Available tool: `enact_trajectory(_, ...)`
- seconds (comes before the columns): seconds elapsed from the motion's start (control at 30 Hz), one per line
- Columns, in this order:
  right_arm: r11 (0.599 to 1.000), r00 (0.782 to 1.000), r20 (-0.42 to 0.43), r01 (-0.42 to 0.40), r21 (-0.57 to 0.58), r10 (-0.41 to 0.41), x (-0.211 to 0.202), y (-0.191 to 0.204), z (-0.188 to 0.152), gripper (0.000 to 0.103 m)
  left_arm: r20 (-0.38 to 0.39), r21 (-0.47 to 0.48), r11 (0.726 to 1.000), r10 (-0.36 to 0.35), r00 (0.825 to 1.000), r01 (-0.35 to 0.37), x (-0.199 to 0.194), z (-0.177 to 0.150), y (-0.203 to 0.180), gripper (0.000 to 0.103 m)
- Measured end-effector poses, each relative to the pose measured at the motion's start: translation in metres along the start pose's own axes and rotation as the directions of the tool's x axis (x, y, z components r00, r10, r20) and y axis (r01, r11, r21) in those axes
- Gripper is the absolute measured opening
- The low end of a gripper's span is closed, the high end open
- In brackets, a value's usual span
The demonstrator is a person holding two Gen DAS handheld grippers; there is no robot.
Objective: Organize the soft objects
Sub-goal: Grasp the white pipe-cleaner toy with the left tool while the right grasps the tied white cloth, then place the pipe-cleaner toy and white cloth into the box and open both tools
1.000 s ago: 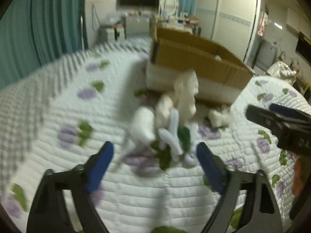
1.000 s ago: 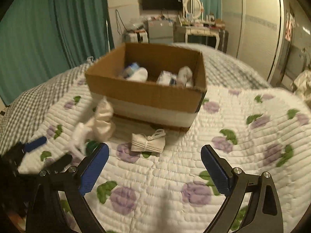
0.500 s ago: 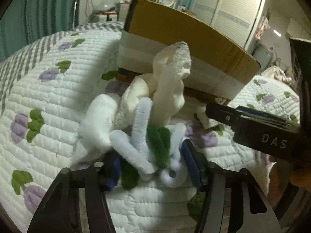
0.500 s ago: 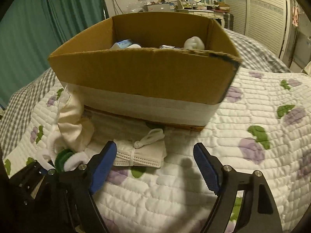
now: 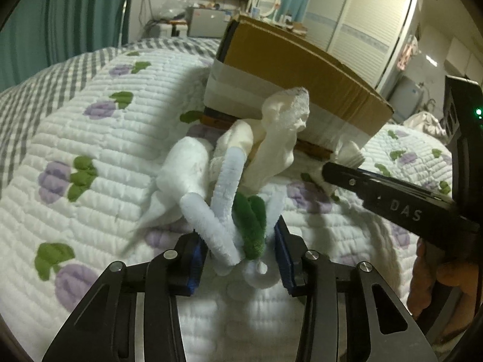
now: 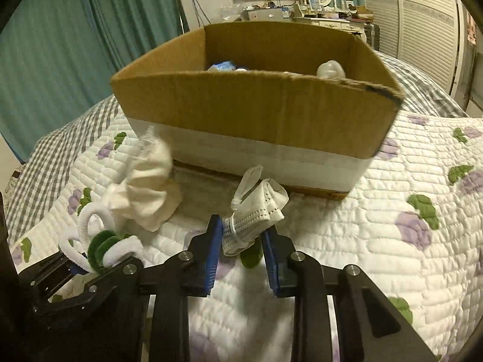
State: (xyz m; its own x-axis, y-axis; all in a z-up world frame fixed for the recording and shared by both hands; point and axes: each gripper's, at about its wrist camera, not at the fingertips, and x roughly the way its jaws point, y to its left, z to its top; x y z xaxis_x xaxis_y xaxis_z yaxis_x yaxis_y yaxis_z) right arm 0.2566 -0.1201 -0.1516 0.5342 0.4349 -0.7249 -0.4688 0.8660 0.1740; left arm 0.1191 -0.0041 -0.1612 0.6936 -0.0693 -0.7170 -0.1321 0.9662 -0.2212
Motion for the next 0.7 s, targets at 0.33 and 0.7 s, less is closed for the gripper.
enact_trajectory(0.33,1.0,0.999,0.048,-0.016,-0.004,0.016,-0.063,0.003,-0.02,0.025,0.052,0.039,0.999,-0.024,0.998,0.022,-0.052,-0.008,-0.019,0.038)
enact_trajectory(0.7,0.994,0.985,0.173,-0.008,-0.105,0.026,-0.165,0.021,0.002,0.025,0.169,0.108,0.993,-0.071,0.983,0.053,-0.127,0.03,-0.048,0.038)
